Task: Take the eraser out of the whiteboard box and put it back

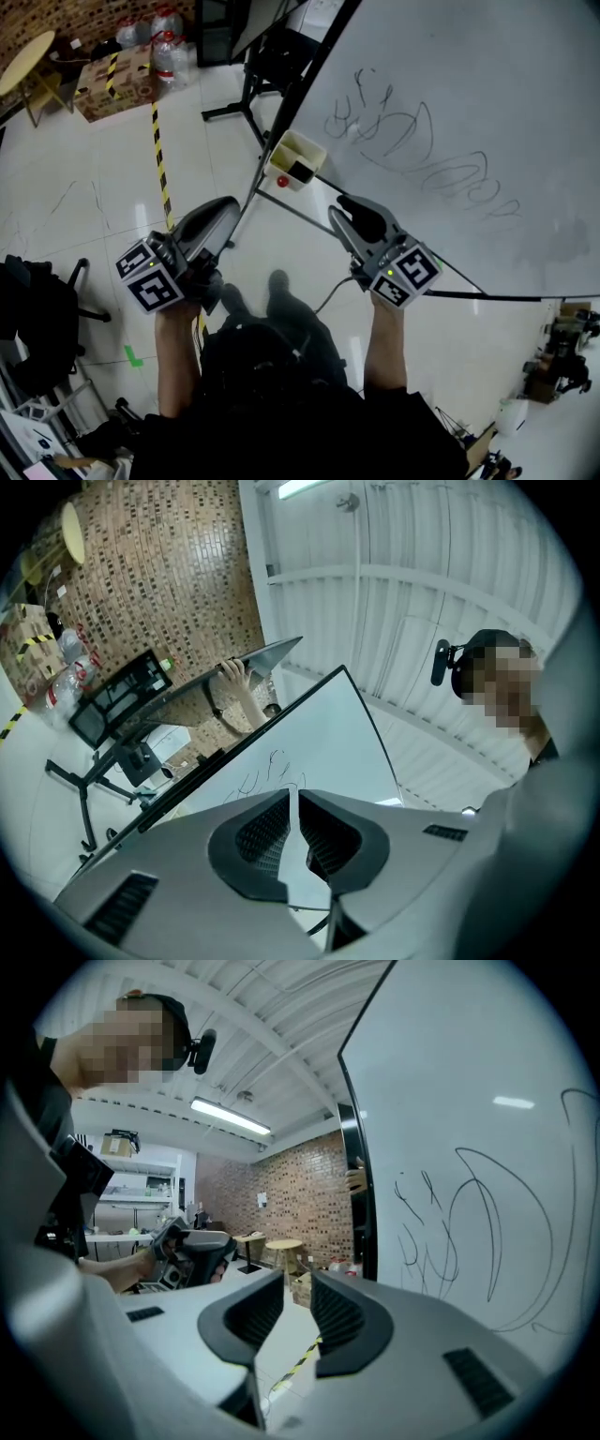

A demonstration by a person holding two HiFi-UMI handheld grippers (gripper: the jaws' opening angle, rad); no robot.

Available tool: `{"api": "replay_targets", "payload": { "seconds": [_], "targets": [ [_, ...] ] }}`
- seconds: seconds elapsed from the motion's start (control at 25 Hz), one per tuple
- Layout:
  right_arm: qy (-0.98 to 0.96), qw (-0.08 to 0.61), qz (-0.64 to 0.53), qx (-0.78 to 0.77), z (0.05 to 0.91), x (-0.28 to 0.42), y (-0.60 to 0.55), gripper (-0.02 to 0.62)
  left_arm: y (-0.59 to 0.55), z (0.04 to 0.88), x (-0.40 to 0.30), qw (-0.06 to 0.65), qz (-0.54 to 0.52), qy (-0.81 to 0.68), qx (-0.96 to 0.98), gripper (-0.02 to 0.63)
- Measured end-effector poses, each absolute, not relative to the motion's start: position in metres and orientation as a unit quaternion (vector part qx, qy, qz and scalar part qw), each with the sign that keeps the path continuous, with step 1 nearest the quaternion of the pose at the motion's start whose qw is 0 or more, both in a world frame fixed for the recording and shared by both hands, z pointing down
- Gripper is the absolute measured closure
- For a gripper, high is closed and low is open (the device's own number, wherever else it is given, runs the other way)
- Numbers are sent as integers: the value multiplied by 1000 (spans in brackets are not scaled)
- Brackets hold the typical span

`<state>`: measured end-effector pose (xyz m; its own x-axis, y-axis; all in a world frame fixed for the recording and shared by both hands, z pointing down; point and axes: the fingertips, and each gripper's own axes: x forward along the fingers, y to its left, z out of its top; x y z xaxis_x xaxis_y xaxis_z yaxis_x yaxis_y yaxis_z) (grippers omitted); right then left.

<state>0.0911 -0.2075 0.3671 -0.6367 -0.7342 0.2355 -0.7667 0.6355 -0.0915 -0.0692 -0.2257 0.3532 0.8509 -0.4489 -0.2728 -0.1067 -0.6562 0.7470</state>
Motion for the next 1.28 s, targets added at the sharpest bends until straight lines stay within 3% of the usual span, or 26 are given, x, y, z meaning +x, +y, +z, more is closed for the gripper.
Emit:
{"api": "replay_targets", "payload": {
  "seconds": [0.36,0.96,1.28],
  "targets": [
    [-903,122,115,397,405,116,-261,479,-257,356,-51,377,-212,-198,880,591],
    [-850,301,117,416,530,134,-320,416,-275,372,-36,389,-197,-231,870,591],
    [-850,312,107,410,545,123,-329,416,-276,375,-41,390,-200,-241,866,591]
  ]
}}
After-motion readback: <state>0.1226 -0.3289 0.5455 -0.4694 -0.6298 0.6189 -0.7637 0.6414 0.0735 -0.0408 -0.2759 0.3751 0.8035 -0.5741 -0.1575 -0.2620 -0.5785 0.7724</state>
